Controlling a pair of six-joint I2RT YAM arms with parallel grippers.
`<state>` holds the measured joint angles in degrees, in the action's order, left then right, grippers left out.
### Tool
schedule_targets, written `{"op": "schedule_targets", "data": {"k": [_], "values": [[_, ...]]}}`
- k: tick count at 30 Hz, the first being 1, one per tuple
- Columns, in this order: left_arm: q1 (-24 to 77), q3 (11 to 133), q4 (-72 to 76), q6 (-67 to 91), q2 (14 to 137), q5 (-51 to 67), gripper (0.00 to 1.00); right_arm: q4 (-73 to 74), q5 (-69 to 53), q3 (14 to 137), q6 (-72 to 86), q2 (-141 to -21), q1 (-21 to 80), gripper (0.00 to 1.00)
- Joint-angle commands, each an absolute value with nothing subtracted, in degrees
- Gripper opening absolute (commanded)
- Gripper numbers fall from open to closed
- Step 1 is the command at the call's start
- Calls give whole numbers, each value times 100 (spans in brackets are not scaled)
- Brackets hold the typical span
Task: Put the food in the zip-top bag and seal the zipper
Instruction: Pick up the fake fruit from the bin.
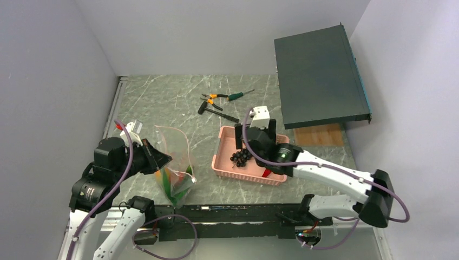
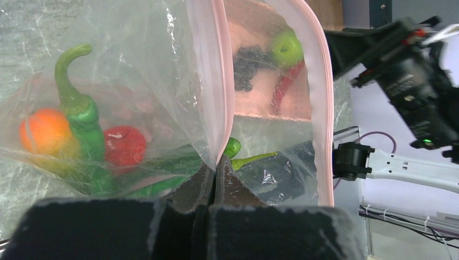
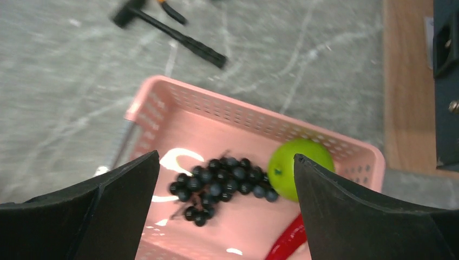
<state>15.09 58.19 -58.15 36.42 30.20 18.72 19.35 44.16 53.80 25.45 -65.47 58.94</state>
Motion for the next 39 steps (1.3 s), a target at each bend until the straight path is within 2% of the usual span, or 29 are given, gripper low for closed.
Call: {"op": "schedule_targets", "data": {"k": [1, 14, 28, 35, 39], "values": [[1533, 5753, -5816, 3422, 2987, 1915, 0, 3110, 5415, 5428, 3561, -7173, 5730, 98], [1536, 5627, -5742, 3294, 2897, 1937, 0, 3454, 5498, 5624, 3514, -8833, 5007, 100], [1534, 5424, -5582, 3429, 2818, 2218, 0, 3236, 5126, 5508, 3538, -9283, 4841, 97], [1532, 5525, -5725, 3452, 2893, 2197, 0, 3242, 4785, 5538, 3512, -9268, 4844, 80], [1538, 5634, -5744, 3534, 2987, 2219, 0, 3482, 4362, 5811, 3299, -9273, 4853, 57]]}}
